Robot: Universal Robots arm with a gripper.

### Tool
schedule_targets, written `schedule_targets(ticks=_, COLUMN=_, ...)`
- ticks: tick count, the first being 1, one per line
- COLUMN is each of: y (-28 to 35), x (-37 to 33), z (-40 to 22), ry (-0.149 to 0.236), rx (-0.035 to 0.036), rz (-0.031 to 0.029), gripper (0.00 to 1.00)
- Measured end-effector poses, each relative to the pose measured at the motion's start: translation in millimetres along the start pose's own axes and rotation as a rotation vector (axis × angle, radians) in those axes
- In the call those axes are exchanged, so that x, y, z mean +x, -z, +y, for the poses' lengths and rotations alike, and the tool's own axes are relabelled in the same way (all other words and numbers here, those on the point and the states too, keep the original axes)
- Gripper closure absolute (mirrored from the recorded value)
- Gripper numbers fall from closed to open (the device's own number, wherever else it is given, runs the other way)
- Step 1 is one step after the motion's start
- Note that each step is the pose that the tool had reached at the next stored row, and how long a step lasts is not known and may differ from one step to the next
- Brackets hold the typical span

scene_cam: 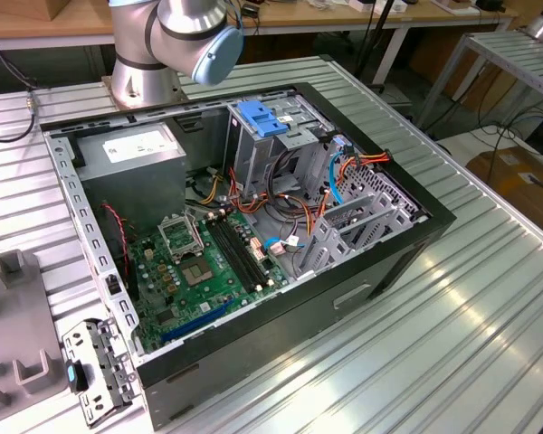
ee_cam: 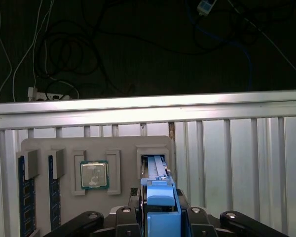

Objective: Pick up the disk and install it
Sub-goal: 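Pick up the disk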

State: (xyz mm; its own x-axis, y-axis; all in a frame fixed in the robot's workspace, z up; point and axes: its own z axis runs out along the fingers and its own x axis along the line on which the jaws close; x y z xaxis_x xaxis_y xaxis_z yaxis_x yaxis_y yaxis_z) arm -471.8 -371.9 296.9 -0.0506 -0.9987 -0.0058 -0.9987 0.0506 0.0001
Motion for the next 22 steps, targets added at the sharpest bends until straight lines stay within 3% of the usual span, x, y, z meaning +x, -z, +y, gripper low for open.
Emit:
schedule_targets(ticks=8, y=5.1, x=-0.1, z=0.0, ry=0.0, rx=0.0, rz=0.0, gripper=0.63)
schedule_targets(ticks=22, y=5.1, x=-0.1, z=0.0, ry=0.02, rx=0.0006, rz=0.0006, gripper=0.63)
